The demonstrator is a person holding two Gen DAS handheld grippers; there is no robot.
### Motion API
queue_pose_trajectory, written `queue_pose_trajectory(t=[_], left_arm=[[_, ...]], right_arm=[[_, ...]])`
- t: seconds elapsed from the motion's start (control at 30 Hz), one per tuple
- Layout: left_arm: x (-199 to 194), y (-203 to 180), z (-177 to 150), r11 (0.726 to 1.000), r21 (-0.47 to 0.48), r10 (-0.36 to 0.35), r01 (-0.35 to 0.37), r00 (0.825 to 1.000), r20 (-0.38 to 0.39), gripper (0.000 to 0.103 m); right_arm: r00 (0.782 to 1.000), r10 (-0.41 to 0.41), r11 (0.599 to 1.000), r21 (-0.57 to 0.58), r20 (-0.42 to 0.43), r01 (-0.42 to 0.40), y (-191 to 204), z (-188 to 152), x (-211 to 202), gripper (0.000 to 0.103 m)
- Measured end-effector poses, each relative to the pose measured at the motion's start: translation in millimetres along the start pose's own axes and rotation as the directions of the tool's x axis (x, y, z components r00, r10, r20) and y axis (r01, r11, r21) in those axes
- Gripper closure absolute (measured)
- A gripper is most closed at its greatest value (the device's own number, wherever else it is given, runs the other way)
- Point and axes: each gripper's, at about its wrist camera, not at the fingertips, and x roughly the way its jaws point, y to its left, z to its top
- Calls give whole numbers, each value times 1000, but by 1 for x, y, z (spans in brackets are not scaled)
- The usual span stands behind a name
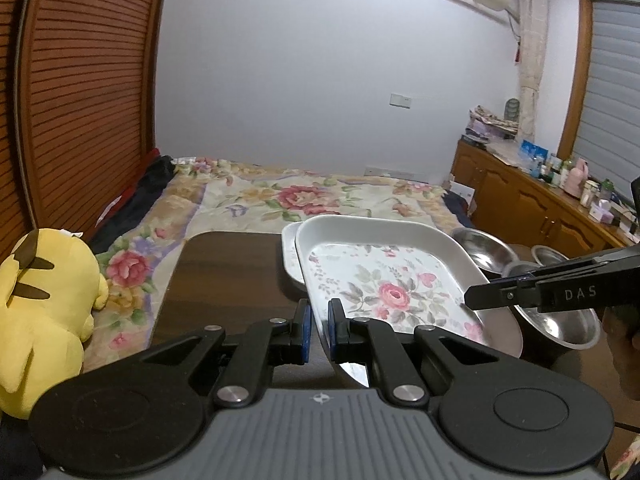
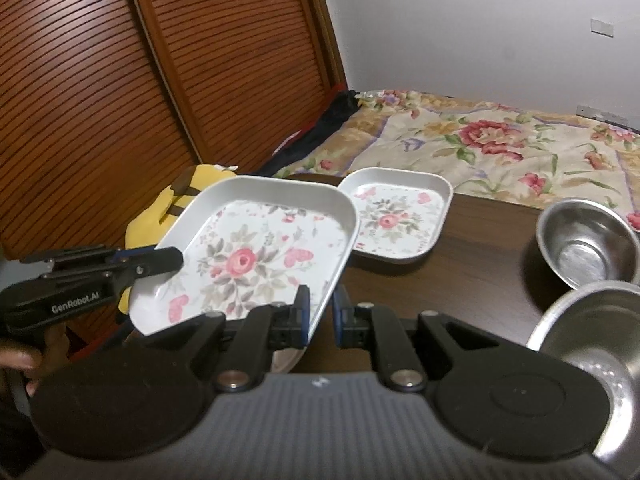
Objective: Organize plates and bowls
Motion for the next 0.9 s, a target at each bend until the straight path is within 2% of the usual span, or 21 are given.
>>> queue_pose_trajectory(t=[0.43,0.67,0.9], left_arm=[[-18,-27,-15,999,33,-27,28,999,-20,92],[-19,-32,-30,998,38,-43,45,998,-45,92],[-19,-31,-40,998,32,-51,53,997,-66,92]], right_arm=[[999,-13,1000,27,30,12,-9,-25,-34,90],[999,-14,999,36,49,12,-11,-40,-41,90],[999,-14,999,46,30,12,-13,-58,-38,90]])
